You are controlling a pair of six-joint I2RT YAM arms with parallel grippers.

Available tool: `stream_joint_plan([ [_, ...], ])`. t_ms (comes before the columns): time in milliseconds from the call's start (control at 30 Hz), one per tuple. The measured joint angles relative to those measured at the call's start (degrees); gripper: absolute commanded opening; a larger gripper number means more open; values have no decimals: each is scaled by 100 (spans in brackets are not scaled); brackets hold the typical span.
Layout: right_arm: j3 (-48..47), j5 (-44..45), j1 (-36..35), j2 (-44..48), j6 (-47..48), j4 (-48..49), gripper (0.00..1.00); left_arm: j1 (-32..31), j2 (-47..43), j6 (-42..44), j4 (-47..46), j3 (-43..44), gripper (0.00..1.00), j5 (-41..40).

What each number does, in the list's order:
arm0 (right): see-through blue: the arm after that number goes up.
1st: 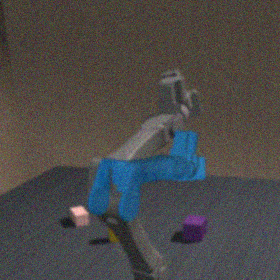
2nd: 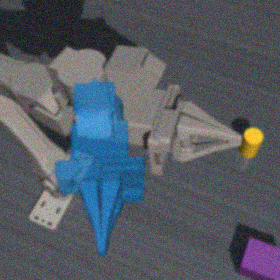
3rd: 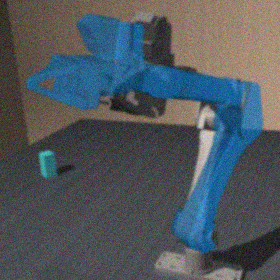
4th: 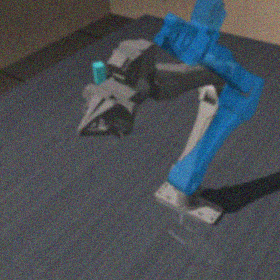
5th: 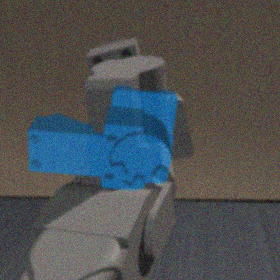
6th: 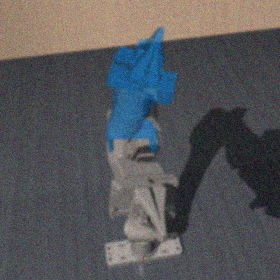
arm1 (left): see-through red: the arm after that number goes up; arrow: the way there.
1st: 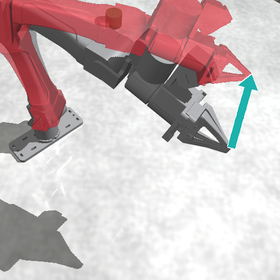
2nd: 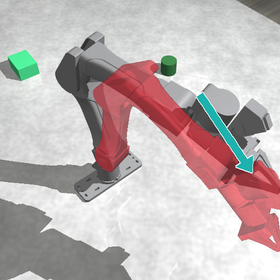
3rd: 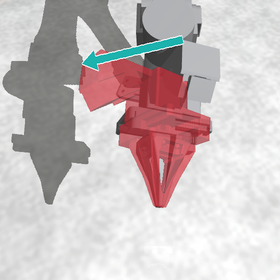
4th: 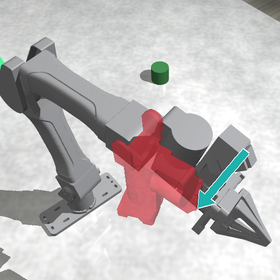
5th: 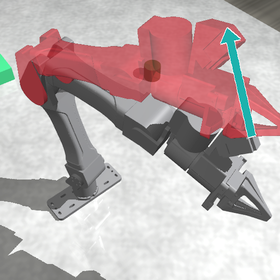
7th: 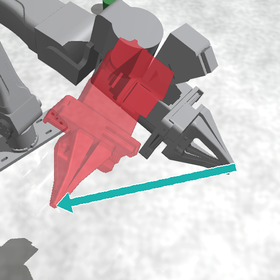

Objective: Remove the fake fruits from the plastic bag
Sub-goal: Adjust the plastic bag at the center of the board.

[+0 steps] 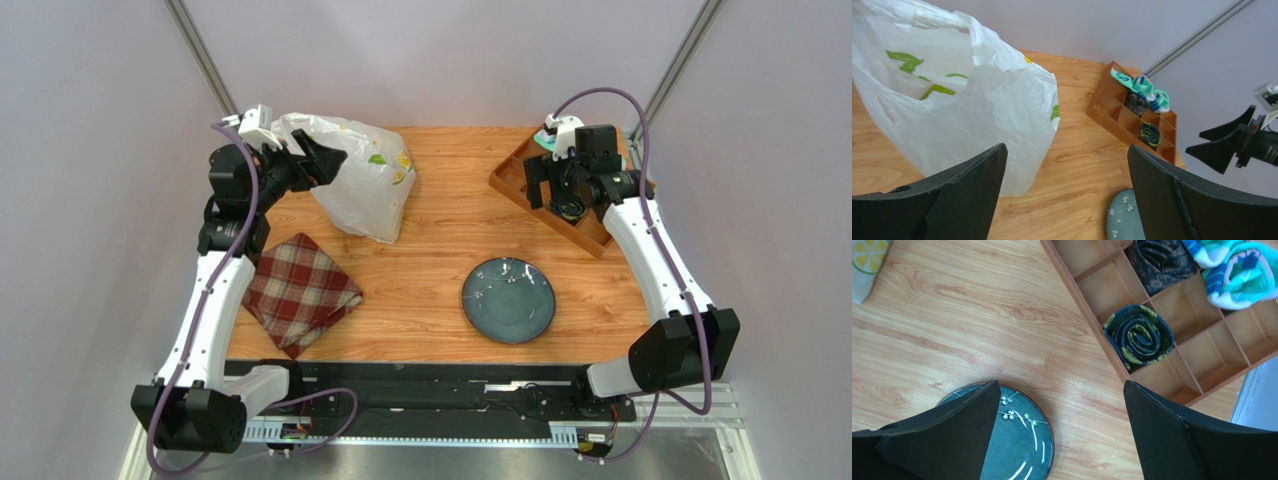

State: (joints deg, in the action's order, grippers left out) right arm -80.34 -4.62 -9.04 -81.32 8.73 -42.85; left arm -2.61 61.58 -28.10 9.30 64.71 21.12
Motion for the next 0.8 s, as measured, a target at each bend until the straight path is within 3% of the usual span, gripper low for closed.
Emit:
stream_joint_plan([
  [367,-363,-837,-66,-173,514,-518,99,0,1405,-2223,-181,719,99,-24],
  [633,-376,-1320,-72,-205,487,-621,99,0,2426,-3064,76,1965,99,-437],
  [800,-358,-1456,-81,-199,457,-614,99,0,2881,-3543,706,2483,98,-988],
])
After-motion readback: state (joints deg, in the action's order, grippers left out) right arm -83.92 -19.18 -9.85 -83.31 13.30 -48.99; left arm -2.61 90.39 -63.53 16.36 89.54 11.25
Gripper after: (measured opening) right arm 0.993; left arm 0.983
